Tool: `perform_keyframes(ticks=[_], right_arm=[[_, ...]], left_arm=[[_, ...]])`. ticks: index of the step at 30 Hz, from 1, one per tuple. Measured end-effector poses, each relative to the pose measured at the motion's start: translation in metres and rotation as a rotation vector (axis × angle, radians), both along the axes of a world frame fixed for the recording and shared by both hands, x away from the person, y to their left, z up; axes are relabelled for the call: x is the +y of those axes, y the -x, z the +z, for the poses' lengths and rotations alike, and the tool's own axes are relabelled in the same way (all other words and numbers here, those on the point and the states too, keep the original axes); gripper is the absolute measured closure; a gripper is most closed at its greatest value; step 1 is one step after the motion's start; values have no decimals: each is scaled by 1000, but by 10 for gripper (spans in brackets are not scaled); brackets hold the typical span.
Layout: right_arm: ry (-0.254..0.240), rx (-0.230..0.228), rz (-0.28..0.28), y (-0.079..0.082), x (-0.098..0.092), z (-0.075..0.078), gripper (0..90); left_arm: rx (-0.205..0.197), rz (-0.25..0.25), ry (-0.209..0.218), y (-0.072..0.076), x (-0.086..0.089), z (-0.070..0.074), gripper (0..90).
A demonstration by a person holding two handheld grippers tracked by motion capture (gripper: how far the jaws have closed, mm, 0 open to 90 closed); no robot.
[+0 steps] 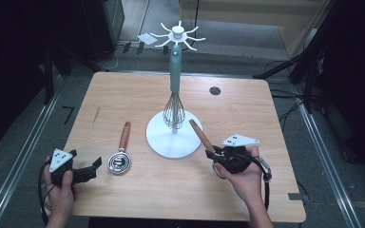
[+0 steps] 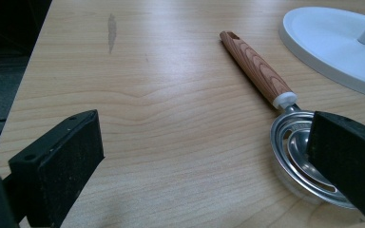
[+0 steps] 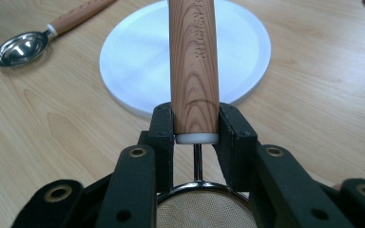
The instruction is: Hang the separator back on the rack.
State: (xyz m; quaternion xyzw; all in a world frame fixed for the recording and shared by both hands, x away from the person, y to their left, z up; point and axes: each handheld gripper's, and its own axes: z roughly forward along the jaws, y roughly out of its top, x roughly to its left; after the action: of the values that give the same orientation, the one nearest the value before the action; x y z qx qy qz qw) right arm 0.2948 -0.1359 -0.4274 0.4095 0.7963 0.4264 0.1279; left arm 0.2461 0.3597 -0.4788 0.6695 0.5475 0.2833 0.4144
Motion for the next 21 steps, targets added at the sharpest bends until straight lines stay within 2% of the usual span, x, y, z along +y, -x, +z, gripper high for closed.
perform_keyframes(ticks=[6,10,12,21], right_arm=[[-31,-40,-25,2,-3,5,715],[-82,-40,-28,4,-5,9,715],[-75,-55,-37,5,-4,13,715],[-104,-117,-62,11,-3,28,715]], left_arm=[[1,4,1,0,0,0,0],[1,6,5,0,0,-1,0],[3,8,7,0,0,-1,0],[3,6,0,0,-1,-1,0]])
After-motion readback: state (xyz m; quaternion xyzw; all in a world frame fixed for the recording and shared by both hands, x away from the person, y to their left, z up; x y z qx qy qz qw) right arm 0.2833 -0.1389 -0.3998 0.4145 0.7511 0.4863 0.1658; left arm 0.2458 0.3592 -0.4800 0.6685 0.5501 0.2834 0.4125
